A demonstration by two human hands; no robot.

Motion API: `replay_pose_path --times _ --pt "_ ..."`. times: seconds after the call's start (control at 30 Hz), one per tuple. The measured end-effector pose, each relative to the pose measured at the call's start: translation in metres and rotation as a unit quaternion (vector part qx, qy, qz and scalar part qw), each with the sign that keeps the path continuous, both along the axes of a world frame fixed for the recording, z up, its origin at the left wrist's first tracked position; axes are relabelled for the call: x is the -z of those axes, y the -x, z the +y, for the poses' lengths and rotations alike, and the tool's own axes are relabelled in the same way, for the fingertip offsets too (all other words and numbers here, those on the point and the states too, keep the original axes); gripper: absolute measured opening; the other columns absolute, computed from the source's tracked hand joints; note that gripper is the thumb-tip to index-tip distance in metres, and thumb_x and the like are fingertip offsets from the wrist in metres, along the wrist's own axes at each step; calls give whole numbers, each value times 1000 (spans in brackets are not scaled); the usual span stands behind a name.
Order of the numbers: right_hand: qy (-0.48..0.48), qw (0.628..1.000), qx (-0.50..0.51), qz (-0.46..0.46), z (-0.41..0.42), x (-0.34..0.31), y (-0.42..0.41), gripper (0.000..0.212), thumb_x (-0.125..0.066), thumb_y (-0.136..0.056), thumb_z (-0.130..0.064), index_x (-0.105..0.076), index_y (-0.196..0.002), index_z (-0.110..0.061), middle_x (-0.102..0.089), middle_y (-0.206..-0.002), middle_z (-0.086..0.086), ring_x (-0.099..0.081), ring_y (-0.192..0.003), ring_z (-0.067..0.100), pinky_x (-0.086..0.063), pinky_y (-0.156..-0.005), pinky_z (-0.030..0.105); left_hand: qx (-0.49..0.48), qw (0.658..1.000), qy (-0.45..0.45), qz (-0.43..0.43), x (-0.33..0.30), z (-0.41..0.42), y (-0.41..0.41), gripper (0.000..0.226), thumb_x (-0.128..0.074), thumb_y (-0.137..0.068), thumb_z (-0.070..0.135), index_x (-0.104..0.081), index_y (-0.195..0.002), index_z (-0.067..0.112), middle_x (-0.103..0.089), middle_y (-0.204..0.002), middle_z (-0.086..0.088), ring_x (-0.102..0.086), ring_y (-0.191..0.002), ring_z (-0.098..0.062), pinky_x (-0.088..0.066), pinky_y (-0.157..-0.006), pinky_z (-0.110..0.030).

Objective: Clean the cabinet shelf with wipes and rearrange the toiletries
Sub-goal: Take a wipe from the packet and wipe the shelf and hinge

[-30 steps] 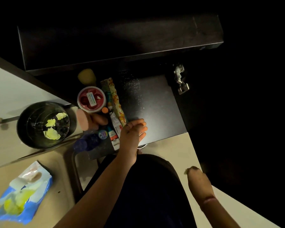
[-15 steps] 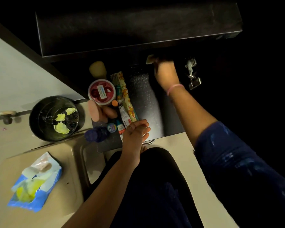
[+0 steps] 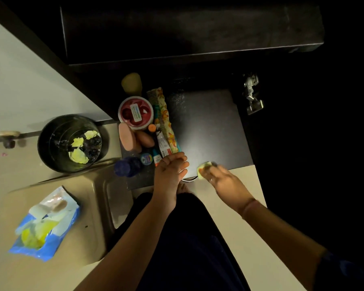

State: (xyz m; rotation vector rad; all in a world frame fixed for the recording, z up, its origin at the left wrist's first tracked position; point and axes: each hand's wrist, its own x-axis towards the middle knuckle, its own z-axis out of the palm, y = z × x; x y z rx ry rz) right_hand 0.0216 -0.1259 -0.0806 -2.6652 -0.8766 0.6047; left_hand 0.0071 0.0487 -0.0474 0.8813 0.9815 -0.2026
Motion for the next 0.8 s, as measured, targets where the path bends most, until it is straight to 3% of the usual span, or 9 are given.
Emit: replay_pose_path --times 0.07,0.17,0.27,0.33,0.43,0.5,0.6,0.8 --pt "83 995 -51 32 -18 -13 11 30 -53 -83 -4 -65 -110 -13 -64 -108 7 -64 -91 28 -53 -72 30 4 1000 -1 7 0 0 3 21 -50 -90 1 -63 -81 15 -63 -87 -3 -62 -85 -15 -49 -78 -25" --pt "88 994 -57 -36 -19 -30 -8 42 -74 -58 5 -73 -94 -16 -70 -102 3 -69 -82 24 -58 -57 27 11 1000 3 10 1 -1 7 21 -51 -90 0 -64 -82 16 -63 -89 -3 -62 -86 -16 -48 -78 -26" --pt "12 996 55 -69 10 -47 -63 30 -59 -78 -5 -71 -101 -18 -69 -107 2 -68 -90 25 -58 -75 34 8 1000 8 11 -1 -1 6 24 -50 -90 1 -63 -79 18 -63 -86 -2 -62 -83 -15 -47 -74 -24" --pt "-91 986 122 -72 42 -52 -102 23 -54 -81 -4 -74 -91 -10 -69 -102 8 -67 -88 27 -51 -83 27 6 1000 14 8 -4 -2 6 24 -50 -90 0 -63 -78 17 -63 -85 -2 -62 -83 -15 -47 -72 -24" --pt "-155 963 216 -37 89 -56 -150 22 -55 -84 -14 -71 -81 1 -69 -88 16 -65 -82 25 -43 -79 21 9 1000 16 -6 -7 1 6 22 -53 -88 -1 -63 -78 16 -62 -85 -3 -60 -82 -15 -47 -73 -24" --pt "-100 971 212 -34 117 -54 -176 29 -58 -87 -25 -69 -90 1 -69 -95 20 -64 -90 28 -42 -80 28 10 1000 19 -14 -8 3 7 16 -58 -84 2 -64 -78 17 -63 -84 -2 -61 -80 -14 -48 -74 -25" --pt "-14 990 135 -43 146 -34 -203 33 -46 -96 -24 -58 -119 -3 -59 -123 18 -55 -113 32 -41 -92 32 7 1000 26 -14 -8 5 8 20 -57 -86 2 -64 -78 18 -64 -84 -1 -62 -81 -14 -48 -73 -24" --pt "39 996 44 -72 141 13 -200 39 -36 -101 -22 -47 -138 -15 -52 -136 17 -53 -118 35 -43 -98 39 4 999 32 -9 -6 6 11 23 -53 -88 1 -64 -78 19 -65 -86 -2 -63 -82 -14 -48 -74 -22"
